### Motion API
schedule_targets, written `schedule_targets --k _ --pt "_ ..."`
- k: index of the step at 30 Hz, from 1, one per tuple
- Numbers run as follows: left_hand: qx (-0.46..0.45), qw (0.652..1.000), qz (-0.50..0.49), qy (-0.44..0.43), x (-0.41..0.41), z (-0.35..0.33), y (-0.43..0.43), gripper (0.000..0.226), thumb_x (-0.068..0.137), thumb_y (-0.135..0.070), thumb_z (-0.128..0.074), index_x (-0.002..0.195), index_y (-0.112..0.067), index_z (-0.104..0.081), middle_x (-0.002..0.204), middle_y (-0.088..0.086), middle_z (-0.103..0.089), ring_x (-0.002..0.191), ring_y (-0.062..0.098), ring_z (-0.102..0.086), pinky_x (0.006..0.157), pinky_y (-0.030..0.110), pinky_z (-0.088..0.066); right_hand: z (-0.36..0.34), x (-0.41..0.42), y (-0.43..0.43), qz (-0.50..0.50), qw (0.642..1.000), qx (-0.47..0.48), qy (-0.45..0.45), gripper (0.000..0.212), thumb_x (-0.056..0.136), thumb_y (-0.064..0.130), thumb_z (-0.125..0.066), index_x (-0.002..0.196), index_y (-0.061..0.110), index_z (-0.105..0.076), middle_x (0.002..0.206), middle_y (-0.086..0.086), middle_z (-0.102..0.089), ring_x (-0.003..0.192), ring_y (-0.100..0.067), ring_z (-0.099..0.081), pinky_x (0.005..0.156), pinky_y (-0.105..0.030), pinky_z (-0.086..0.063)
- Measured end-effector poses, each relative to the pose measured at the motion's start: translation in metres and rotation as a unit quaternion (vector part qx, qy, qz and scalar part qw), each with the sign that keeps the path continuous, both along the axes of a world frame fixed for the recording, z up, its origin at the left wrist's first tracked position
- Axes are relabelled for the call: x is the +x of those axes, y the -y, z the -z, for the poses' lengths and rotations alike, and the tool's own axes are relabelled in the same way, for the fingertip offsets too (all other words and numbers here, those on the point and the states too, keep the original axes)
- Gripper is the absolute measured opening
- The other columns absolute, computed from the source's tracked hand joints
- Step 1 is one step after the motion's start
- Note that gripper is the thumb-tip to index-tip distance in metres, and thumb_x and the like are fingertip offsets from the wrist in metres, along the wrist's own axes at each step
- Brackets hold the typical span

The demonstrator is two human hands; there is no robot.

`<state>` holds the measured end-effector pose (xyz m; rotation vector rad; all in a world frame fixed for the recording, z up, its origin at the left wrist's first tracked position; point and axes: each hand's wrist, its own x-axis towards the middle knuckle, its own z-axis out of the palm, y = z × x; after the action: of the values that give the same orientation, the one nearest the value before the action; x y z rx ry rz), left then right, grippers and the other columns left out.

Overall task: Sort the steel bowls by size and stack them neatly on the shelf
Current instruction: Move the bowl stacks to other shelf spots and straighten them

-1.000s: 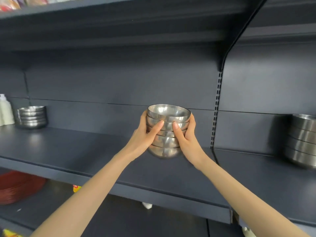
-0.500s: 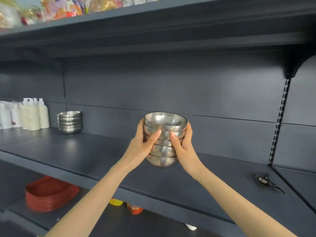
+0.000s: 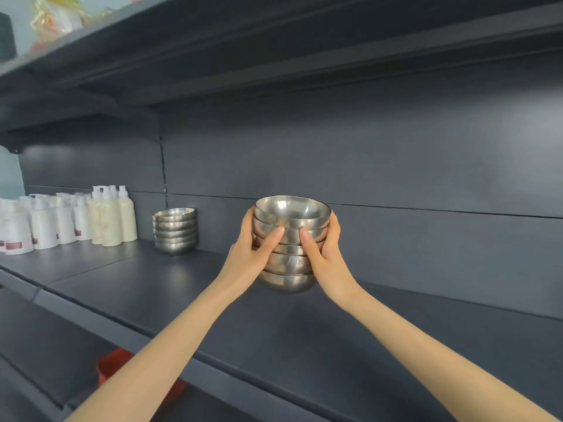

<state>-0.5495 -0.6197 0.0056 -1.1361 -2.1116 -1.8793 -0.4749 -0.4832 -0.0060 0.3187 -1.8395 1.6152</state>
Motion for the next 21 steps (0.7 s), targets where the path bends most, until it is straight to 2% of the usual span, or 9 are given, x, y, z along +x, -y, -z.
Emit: schedule_targets --k 3,5,9,11,13,16,19,21 --pt "0.007 1.0 0.004 0.003 -0.039 0.004 0.013 0.075 0.077 -0.064 -0.059 0.142 -0.043 -0.03 0.115 -0.016 -0.065 0.105 -0.002 -0.062 0.094 0.025 -0.048 0.0 -0.037 0.013 0.001 1.0 -0.002 0.006 0.045 0.095 0.03 -0.05 0.12 0.053 -0.02 0.13 0.015 -0.05 0.11 0.01 -0.056 0.081 -0.006 -0.045" --pt "0.01 1.0 0.011 0.013 -0.06 0.008 0.022 0.081 0.07 -0.07 -0.057 0.141 -0.045 -0.03 0.115 -0.017 -0.065 0.106 -0.002 -0.061 0.094 0.025 -0.048 0.003 -0.057 0.022 -0.001 1.0 -0.007 0.014 0.049 0.095 0.03 -0.05 0.128 0.047 -0.018 0.13 0.018 -0.049 0.11 0.011 -0.055 0.081 -0.007 -0.045" --pt "0.01 1.0 0.02 0.021 -0.1 0.016 0.042 0.082 0.069 -0.07 -0.058 0.141 -0.046 -0.029 0.113 -0.017 -0.066 0.105 -0.001 -0.062 0.094 0.025 -0.049 0.011 -0.098 0.042 0.019 0.999 0.0 0.026 0.066 0.085 0.045 -0.053 0.136 0.043 -0.011 0.136 0.015 -0.048 0.118 0.003 -0.054 0.087 -0.01 -0.046" --pt "0.009 0.999 0.03 0.027 -0.123 0.02 0.053 0.079 0.076 -0.067 -0.062 0.143 -0.042 -0.028 0.114 -0.018 -0.065 0.104 -0.004 -0.062 0.095 0.025 -0.049 0.018 -0.121 0.053 0.029 0.999 -0.002 0.03 0.073 0.083 0.05 -0.054 0.14 0.042 -0.009 0.14 0.013 -0.045 0.123 0.0 -0.051 0.096 -0.016 -0.046" --pt "0.006 0.999 0.04 0.026 -0.146 0.024 0.064 0.076 0.078 -0.061 -0.058 0.144 -0.039 -0.028 0.116 -0.019 -0.064 0.104 -0.006 -0.061 0.094 0.023 -0.049 0.025 -0.143 0.065 0.044 0.998 -0.003 0.034 0.079 0.084 0.053 -0.055 0.145 0.04 -0.006 0.143 0.011 -0.043 0.126 -0.003 -0.049 0.103 -0.025 -0.044" --pt "-0.003 0.998 0.065 0.027 -0.185 0.031 0.081 0.068 0.085 -0.054 -0.057 0.145 -0.037 -0.028 0.118 -0.02 -0.063 0.106 -0.007 -0.06 0.091 0.019 -0.047 0.032 -0.174 0.086 0.065 0.997 -0.01 0.035 0.077 0.084 0.05 -0.055 0.144 0.039 -0.008 0.142 0.012 -0.043 0.125 -0.001 -0.049 0.1 -0.021 -0.046" --pt "-0.021 0.995 0.092 0.025 -0.222 0.032 0.099 0.074 0.081 -0.059 -0.056 0.146 -0.038 -0.026 0.121 -0.021 -0.061 0.107 -0.009 -0.059 0.096 0.021 -0.047 0.035 -0.202 0.11 0.091 0.995 -0.022 0.036 0.075 0.083 0.046 -0.053 0.144 0.035 -0.011 0.14 0.012 -0.045 0.122 0.002 -0.051 0.09 -0.013 -0.048" --pt "-0.03 0.994 0.103 0.021 -0.246 0.031 0.108 0.066 0.087 -0.054 -0.055 0.144 -0.039 -0.027 0.117 -0.024 -0.061 0.105 -0.013 -0.058 0.092 0.015 -0.047 0.035 -0.221 0.123 0.108 0.993 -0.024 0.038 0.071 0.083 0.046 -0.053 0.14 0.04 -0.012 0.139 0.012 -0.044 0.121 0.002 -0.051 0.089 -0.013 -0.048"
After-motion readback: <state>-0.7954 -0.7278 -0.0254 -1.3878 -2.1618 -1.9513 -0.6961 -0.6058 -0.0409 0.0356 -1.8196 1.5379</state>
